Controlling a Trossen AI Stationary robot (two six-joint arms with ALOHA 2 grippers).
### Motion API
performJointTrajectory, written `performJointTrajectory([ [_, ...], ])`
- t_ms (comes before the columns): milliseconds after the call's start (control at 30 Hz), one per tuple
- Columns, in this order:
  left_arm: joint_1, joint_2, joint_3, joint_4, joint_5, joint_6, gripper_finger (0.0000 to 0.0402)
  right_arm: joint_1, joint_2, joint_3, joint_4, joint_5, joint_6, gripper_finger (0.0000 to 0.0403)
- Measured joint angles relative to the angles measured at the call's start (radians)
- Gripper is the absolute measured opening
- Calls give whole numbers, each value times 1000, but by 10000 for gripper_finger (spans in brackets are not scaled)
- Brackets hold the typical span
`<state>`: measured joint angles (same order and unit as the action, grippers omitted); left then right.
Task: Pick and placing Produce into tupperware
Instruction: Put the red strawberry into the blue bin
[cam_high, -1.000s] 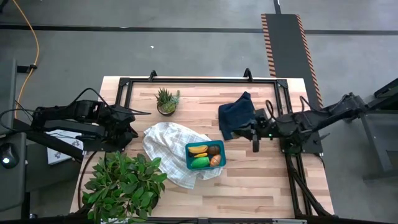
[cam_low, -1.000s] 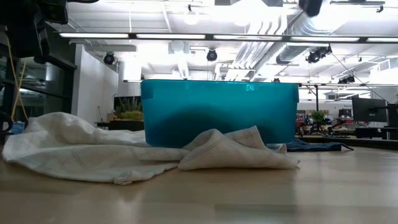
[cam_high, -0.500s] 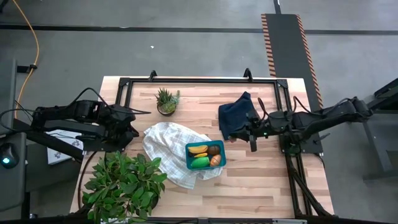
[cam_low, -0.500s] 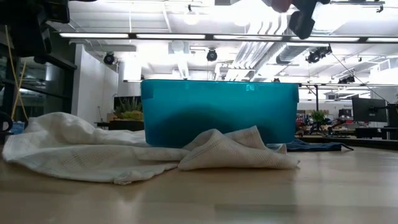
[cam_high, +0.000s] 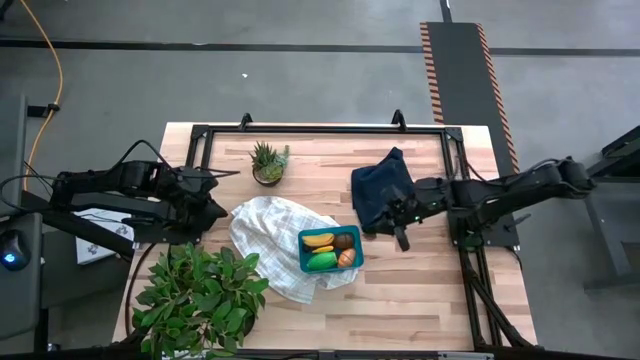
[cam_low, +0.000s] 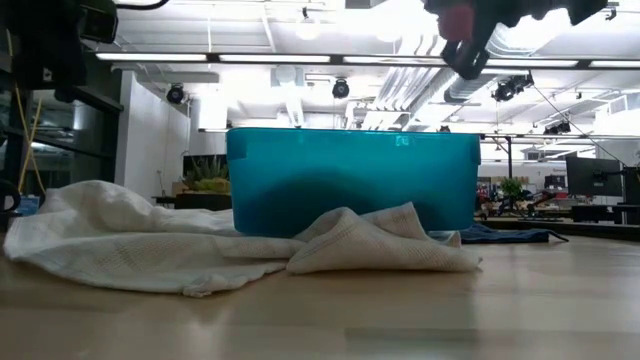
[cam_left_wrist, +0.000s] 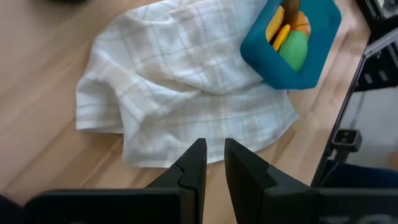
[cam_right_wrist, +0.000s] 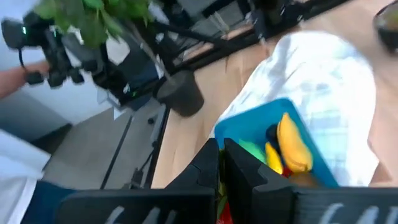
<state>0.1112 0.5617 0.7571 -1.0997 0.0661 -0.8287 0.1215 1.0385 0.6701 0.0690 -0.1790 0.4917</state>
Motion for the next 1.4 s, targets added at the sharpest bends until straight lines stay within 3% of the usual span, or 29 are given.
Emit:
performJointTrajectory([
  [167, 0, 0, 0, 0, 0, -41, 46, 0, 100, 0, 72, -44, -26, 0],
  [867, 0, 0, 0, -1, 0, -33, 46, 0, 412, 4, 375, -34, -82, 0],
  [1233, 0, 0, 0, 14, -16, -12, 46, 0, 495, 45, 432, -33, -112, 0],
  [1400, 0, 0, 0, 146, -29, 85, 46, -3, 516, 83, 421, -33, -134, 0],
])
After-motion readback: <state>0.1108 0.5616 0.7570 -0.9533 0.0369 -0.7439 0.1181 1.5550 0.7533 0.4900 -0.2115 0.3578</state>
